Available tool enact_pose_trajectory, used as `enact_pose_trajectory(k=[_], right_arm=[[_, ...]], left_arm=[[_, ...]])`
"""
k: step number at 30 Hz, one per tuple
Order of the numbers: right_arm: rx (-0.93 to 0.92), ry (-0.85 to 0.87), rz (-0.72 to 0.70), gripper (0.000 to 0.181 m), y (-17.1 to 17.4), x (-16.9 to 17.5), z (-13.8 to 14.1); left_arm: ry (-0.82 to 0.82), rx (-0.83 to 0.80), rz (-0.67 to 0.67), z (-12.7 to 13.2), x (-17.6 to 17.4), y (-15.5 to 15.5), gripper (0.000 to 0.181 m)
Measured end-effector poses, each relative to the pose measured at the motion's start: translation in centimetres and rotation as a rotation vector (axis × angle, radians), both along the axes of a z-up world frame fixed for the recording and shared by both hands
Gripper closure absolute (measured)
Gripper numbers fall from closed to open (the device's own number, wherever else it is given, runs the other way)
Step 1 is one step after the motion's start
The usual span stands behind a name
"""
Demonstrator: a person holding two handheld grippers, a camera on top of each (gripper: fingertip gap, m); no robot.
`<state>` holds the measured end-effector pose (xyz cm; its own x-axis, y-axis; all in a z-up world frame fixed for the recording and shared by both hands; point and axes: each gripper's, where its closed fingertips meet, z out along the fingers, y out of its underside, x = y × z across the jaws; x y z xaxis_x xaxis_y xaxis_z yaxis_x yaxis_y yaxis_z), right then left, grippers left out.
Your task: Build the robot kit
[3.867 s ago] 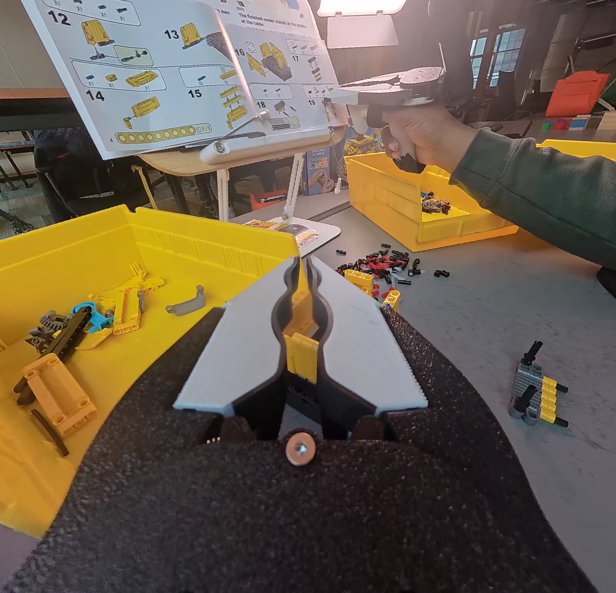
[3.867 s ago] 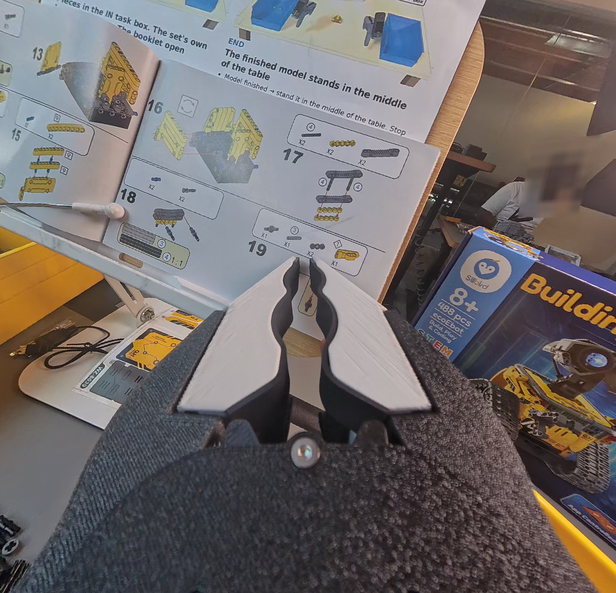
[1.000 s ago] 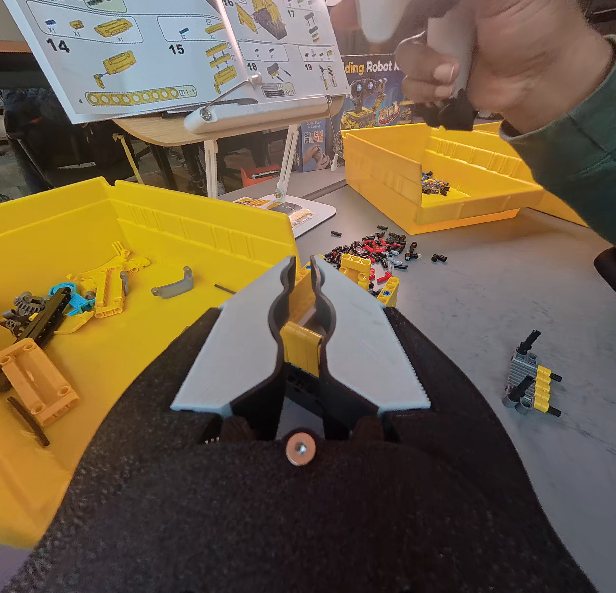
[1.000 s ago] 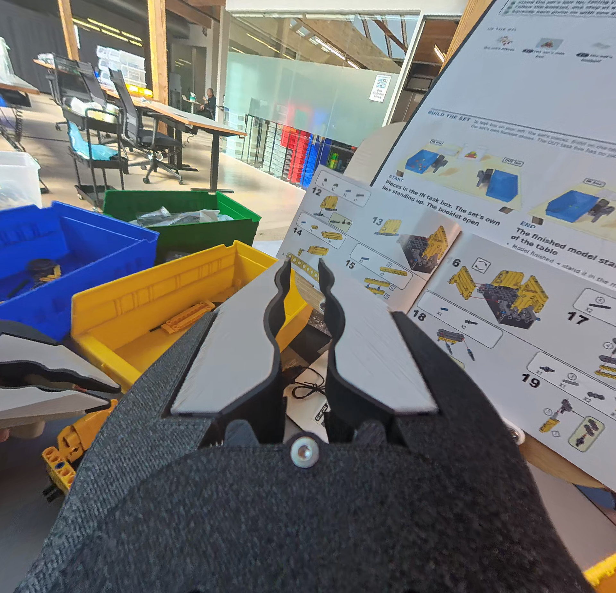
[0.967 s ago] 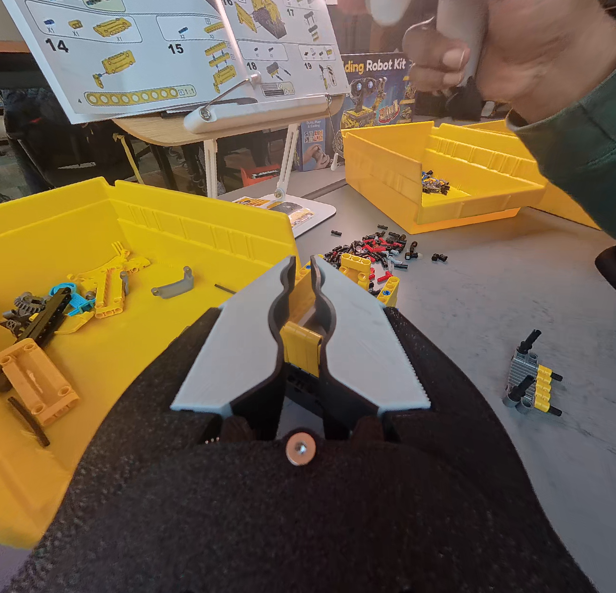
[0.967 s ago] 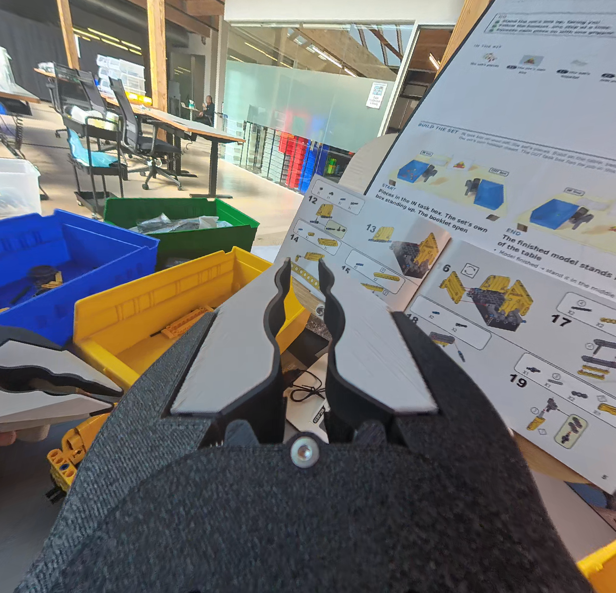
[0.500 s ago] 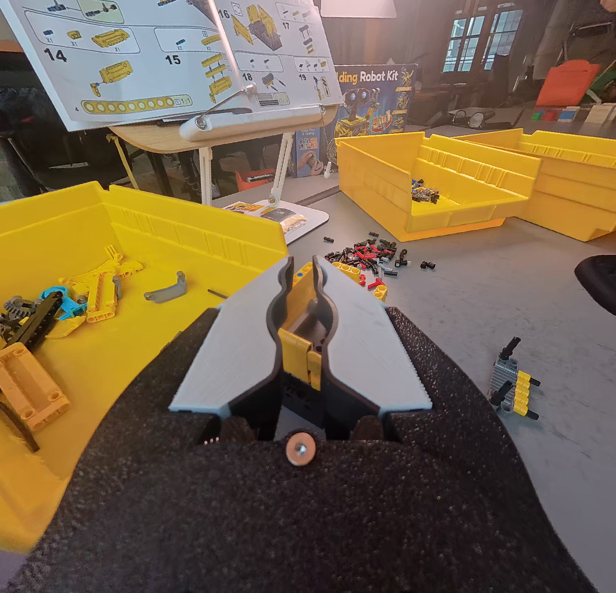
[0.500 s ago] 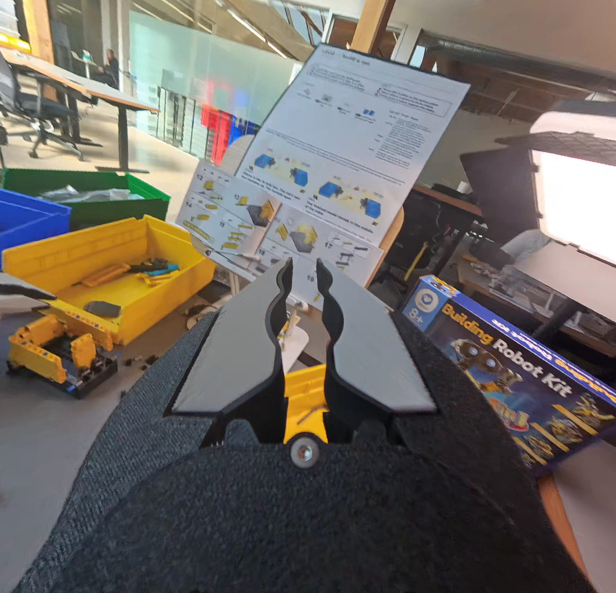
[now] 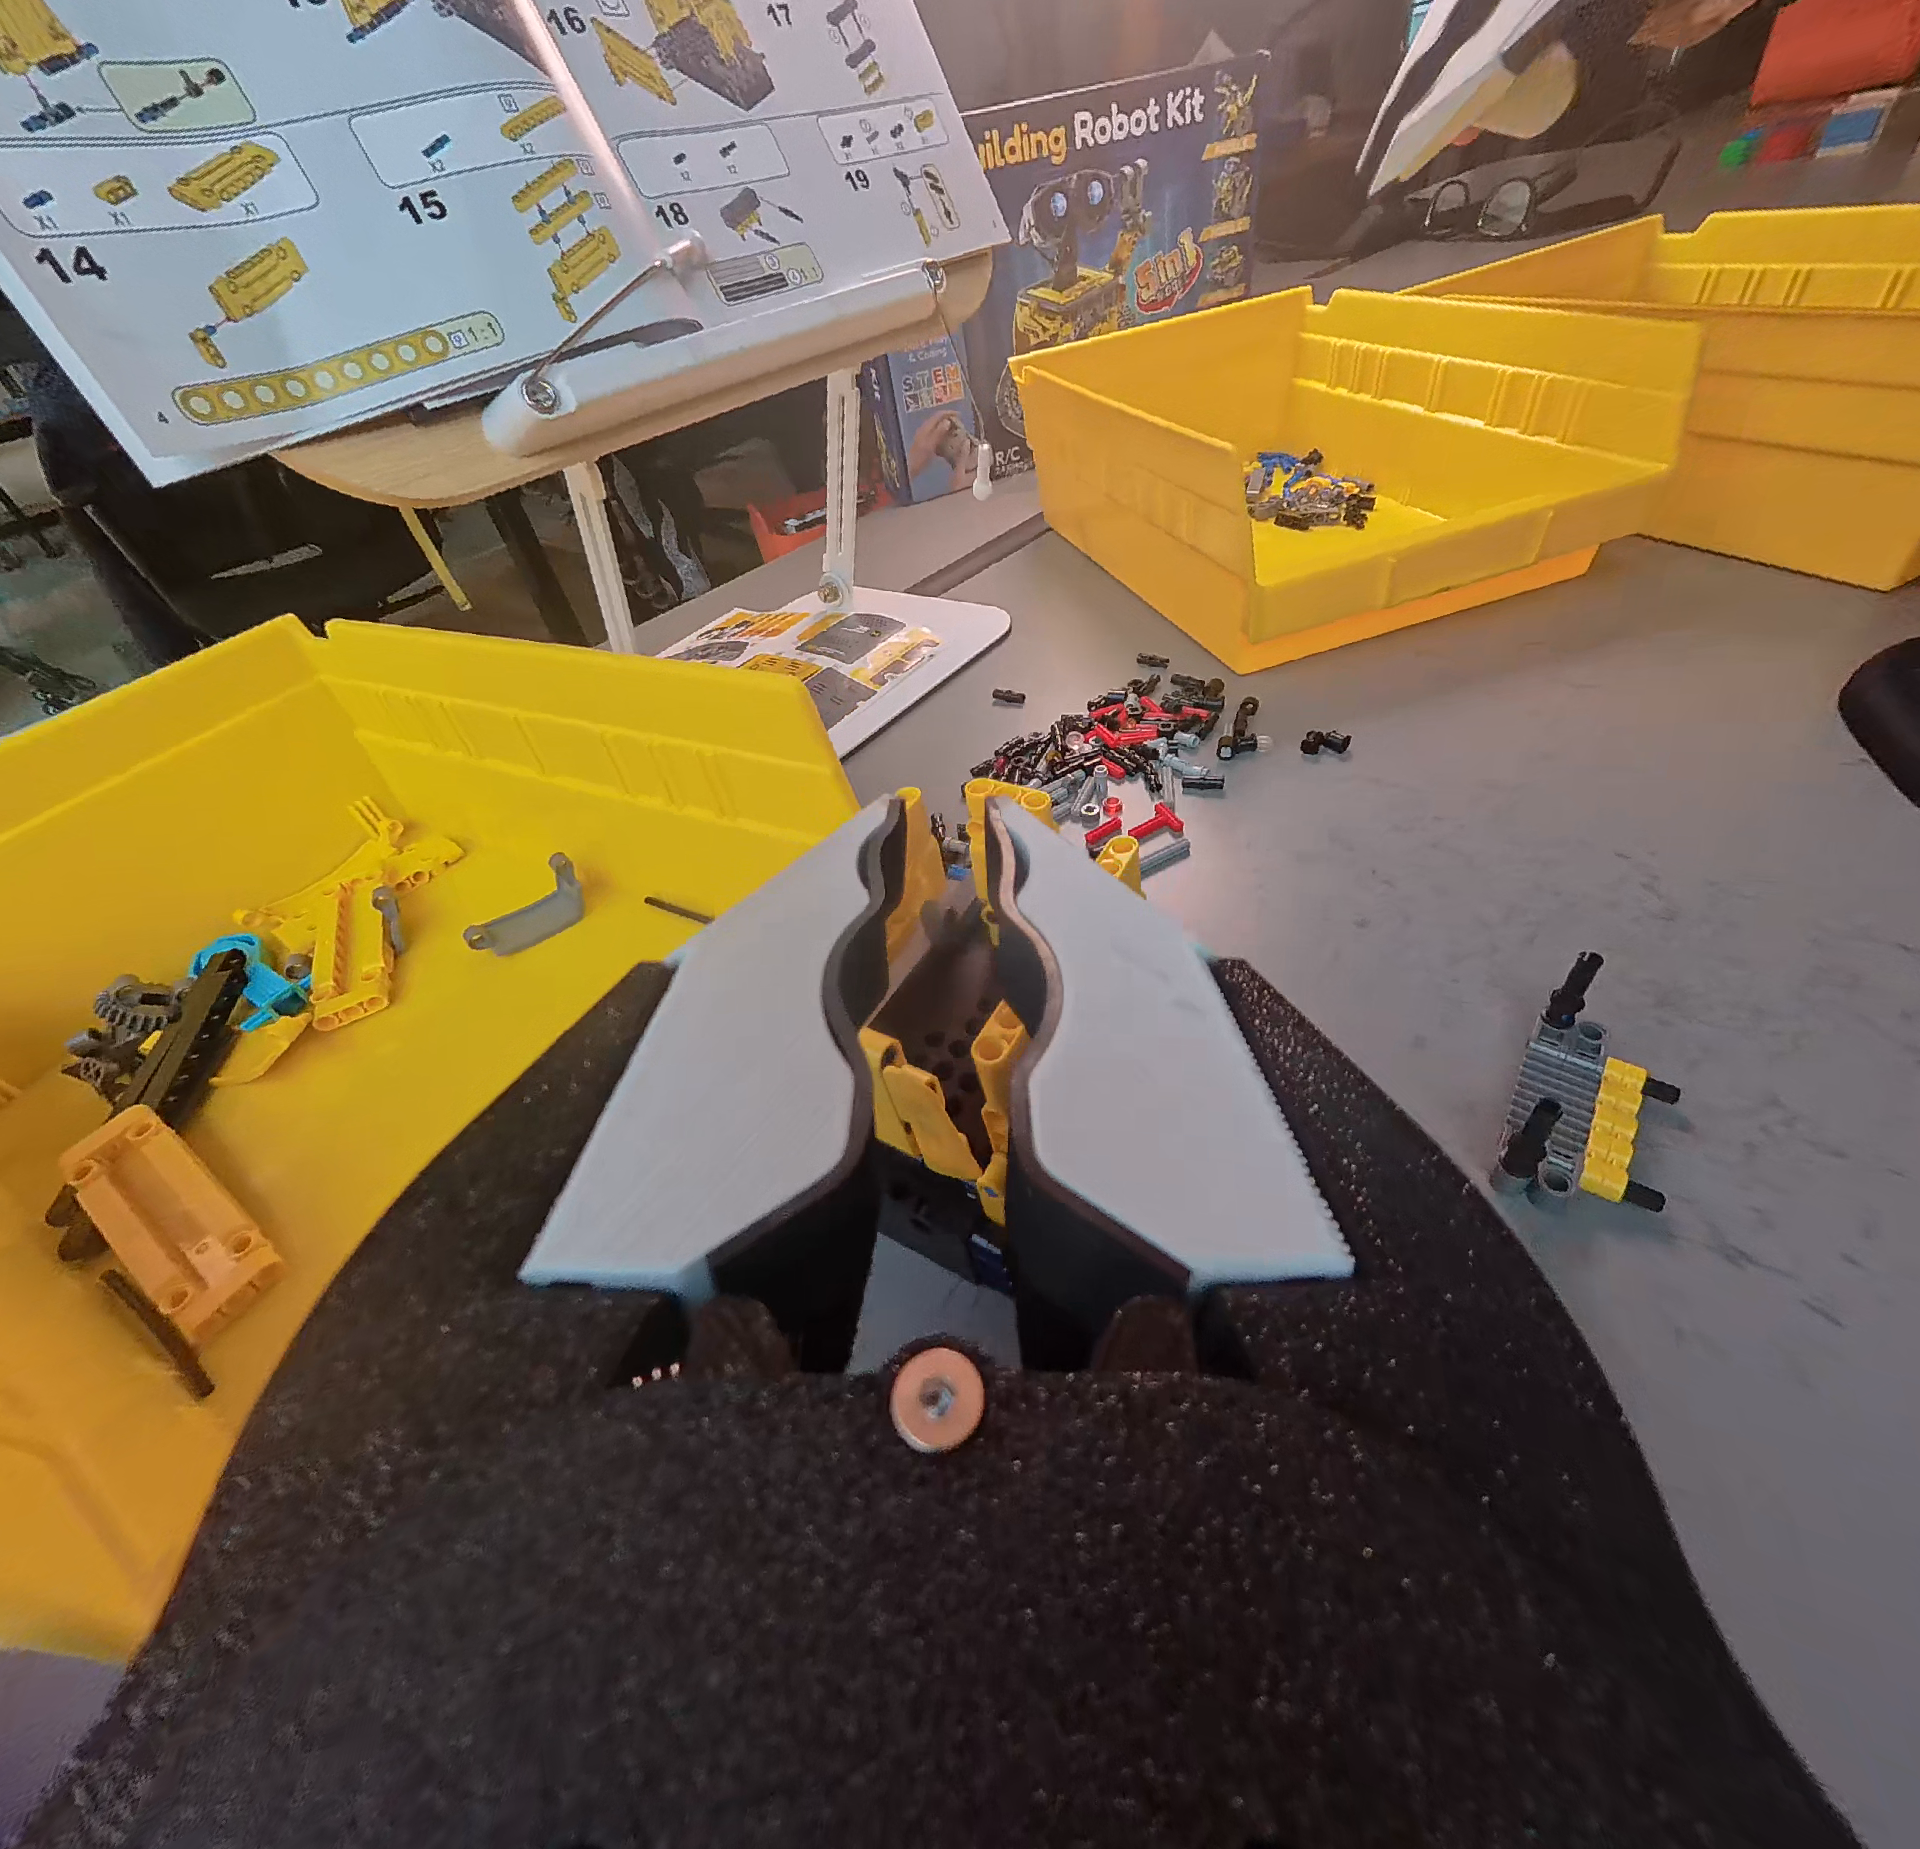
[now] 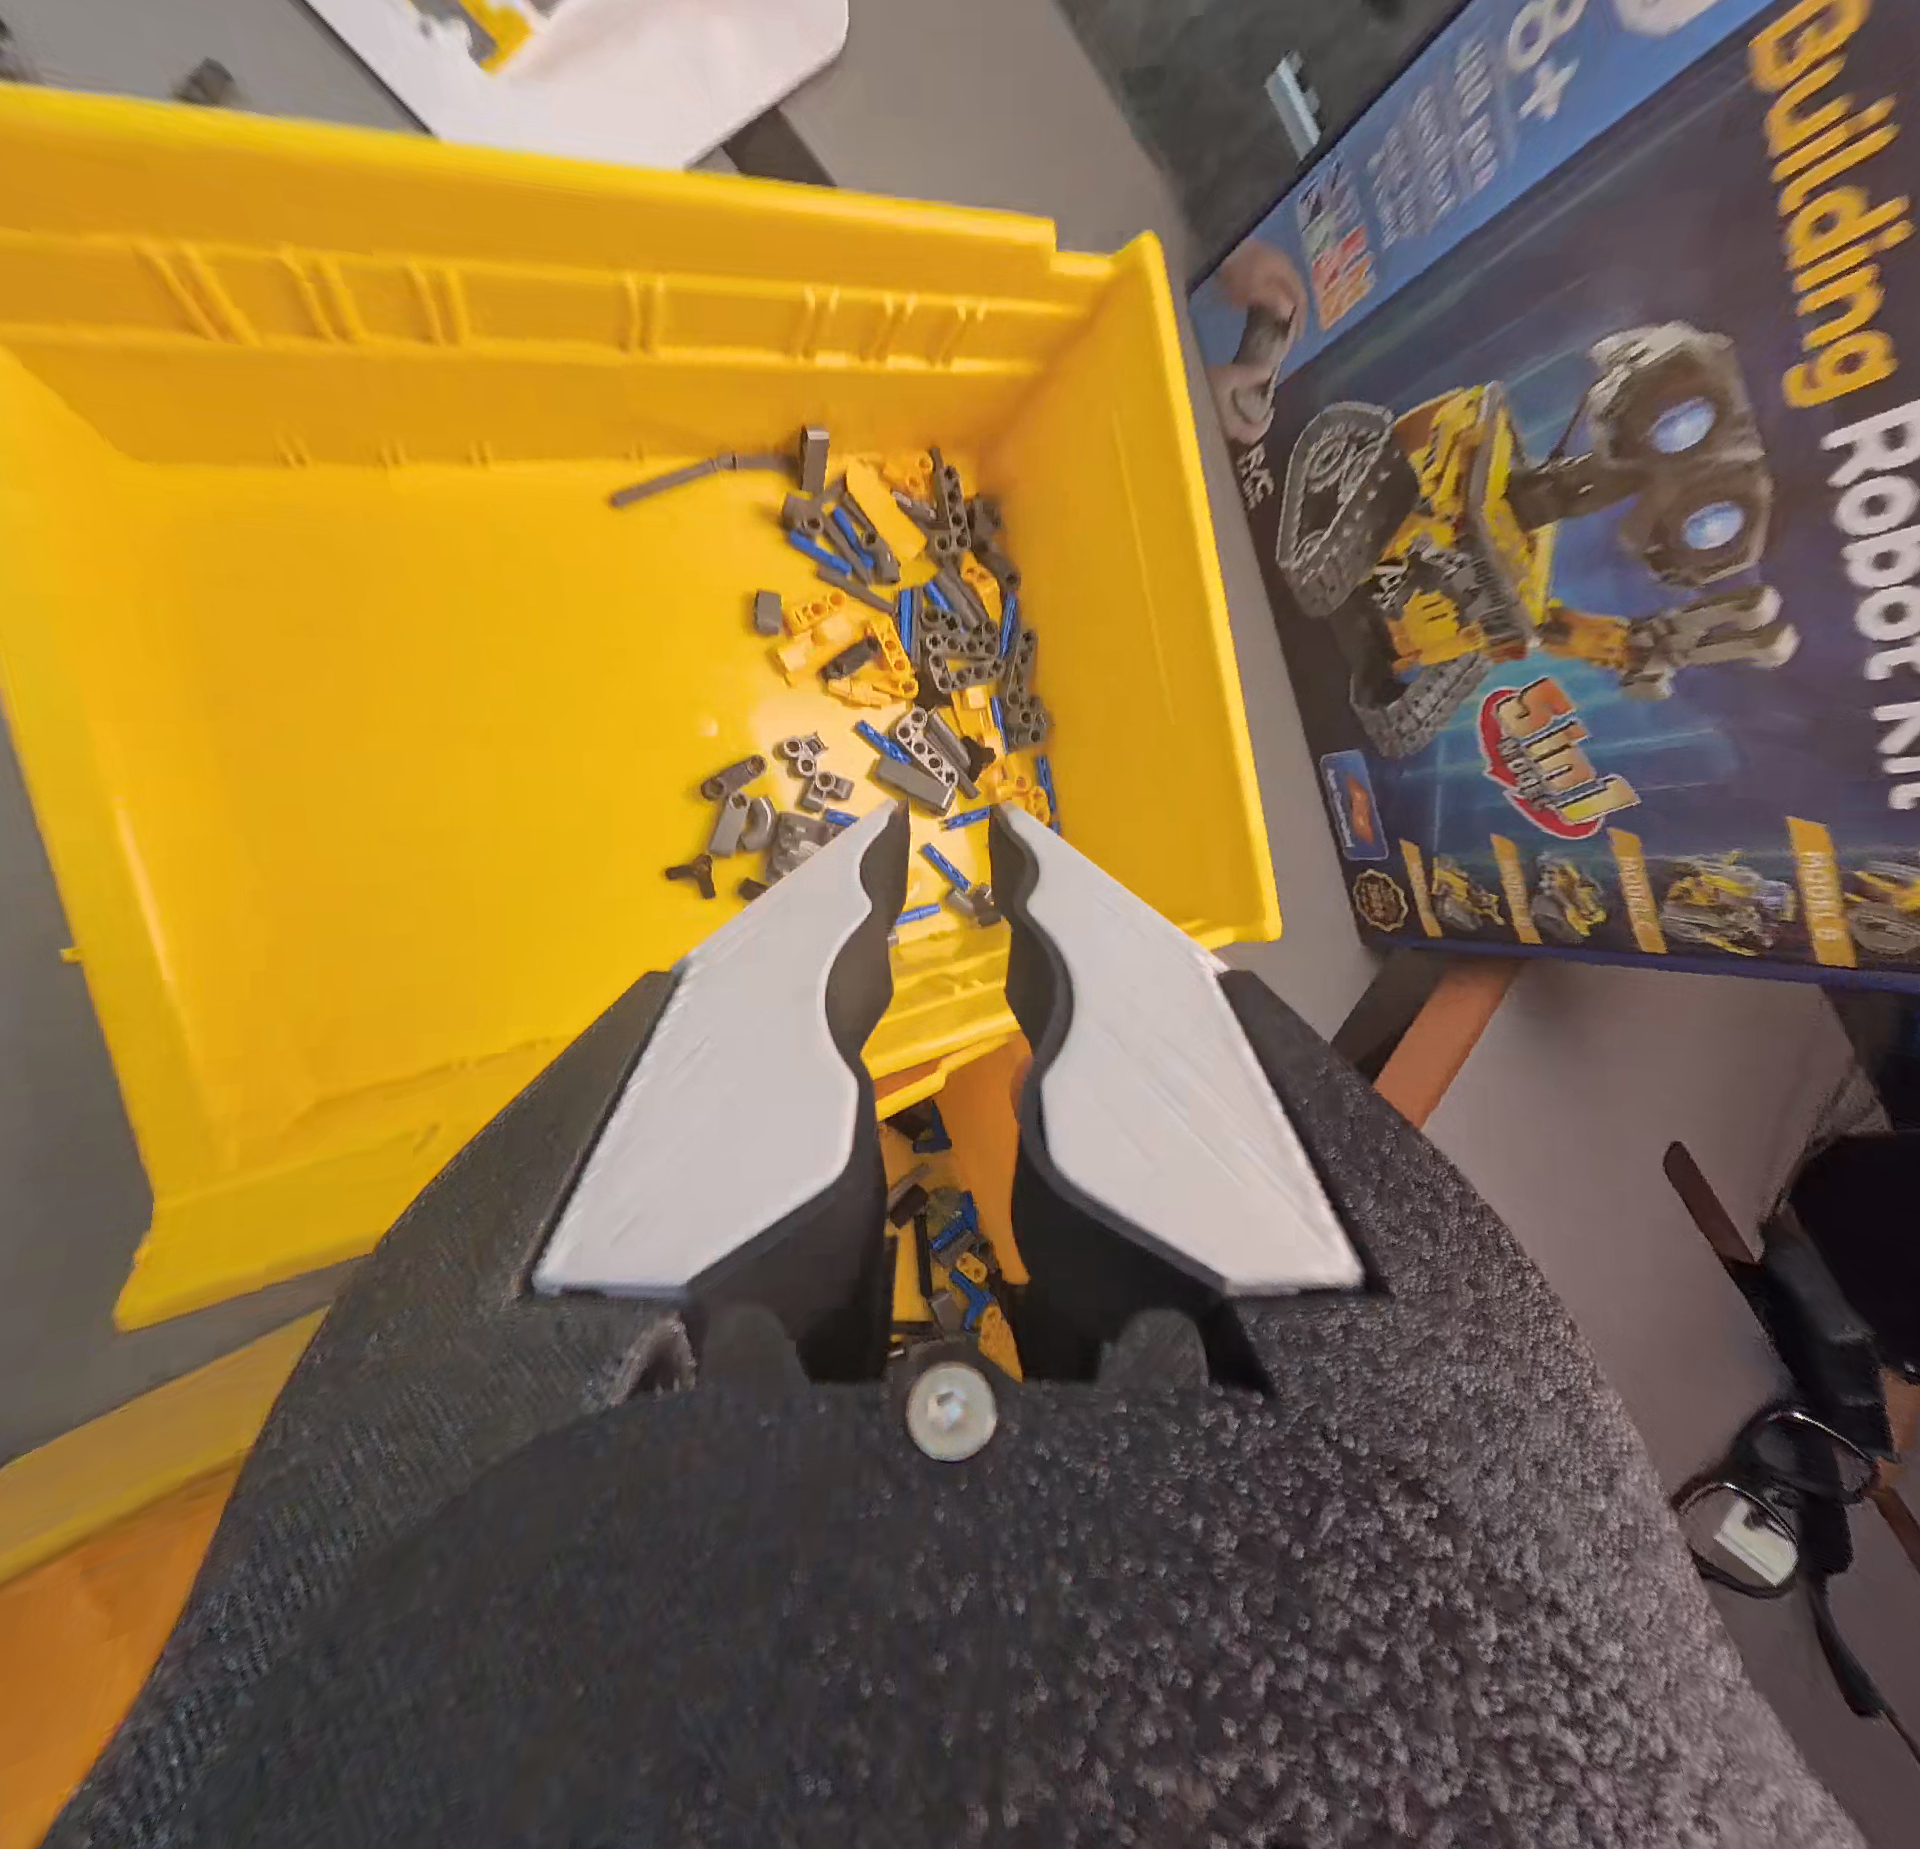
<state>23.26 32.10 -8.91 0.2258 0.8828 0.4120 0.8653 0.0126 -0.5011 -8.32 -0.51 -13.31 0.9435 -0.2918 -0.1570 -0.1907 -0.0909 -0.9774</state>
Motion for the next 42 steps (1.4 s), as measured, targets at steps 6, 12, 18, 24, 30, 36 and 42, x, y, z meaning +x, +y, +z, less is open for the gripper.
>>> enact_pose_trajectory(k=[6, 12, 18, 24, 30, 36, 42], right_arm=[[-0.158, -0.173, 0.012, 0.167, 1.1, 1.0, -4.9], [-0.246, -0.1, 0.161, 0.164, -5.1, 4.5, -2.7], [-0.248, -0.277, 0.056, 0.163, -5.4, 13.6, -6.3], [-0.285, -0.423, 0.035, 0.166, -3.8, 17.6, -11.4], [-0.423, -0.353, 0.181, 0.161, -7.3, 13.8, -13.2], [-0.425, -0.376, 0.224, 0.174, -8.6, 13.7, -14.7], [-0.389, -0.422, 0.151, 0.174, -7.5, 16.4, -14.4]], left_arm=[[-0.021, -0.036, -0.003, -1.1, -0.4, 0.2, 0.168], [-0.039, -0.062, -0.014, -1.7, -0.4, 0.5, 0.168], [-0.007, -0.075, -0.011, -2.1, -0.1, 0.7, 0.168], [0.028, -0.084, 0.011, -2.4, -0.1, 0.8, 0.168], [0.073, -0.086, 0.051, -2.6, -0.4, 0.5, 0.169], [0.097, -0.095, 0.079, -2.9, -0.6, 0.4, 0.169], [0.107, -0.102, 0.088, -3.1, -0.6, 0.5, 0.169]])
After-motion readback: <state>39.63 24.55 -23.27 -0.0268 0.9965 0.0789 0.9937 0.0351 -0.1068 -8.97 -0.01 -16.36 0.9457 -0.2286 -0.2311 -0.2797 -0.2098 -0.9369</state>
